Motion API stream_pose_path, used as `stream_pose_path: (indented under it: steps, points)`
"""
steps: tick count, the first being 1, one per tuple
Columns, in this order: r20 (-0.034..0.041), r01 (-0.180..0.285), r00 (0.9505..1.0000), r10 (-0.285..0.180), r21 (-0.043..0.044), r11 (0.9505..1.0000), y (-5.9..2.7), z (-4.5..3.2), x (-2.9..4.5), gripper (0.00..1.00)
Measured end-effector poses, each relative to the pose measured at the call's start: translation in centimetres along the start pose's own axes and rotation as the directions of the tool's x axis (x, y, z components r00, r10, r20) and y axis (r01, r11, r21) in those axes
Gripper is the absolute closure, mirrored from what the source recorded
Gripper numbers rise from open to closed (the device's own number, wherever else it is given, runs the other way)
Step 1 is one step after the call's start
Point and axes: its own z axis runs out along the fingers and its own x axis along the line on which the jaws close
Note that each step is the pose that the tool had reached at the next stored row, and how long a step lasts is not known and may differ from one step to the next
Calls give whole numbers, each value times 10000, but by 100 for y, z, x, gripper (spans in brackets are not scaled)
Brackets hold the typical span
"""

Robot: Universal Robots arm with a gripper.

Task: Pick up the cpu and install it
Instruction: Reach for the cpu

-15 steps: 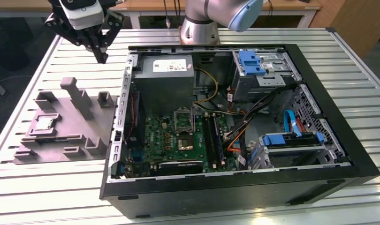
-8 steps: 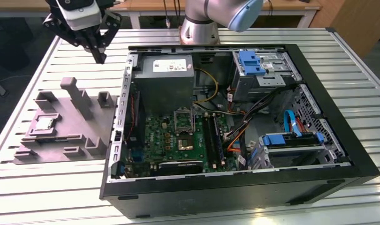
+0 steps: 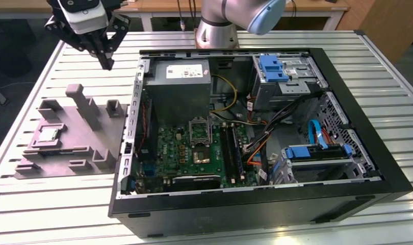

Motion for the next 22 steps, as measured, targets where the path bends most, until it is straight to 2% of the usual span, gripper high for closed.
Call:
stream_pose_path:
  steps: [22]
  points:
    - [-1, 0, 10000, 0, 0, 10000, -5, 30, 56, 89]
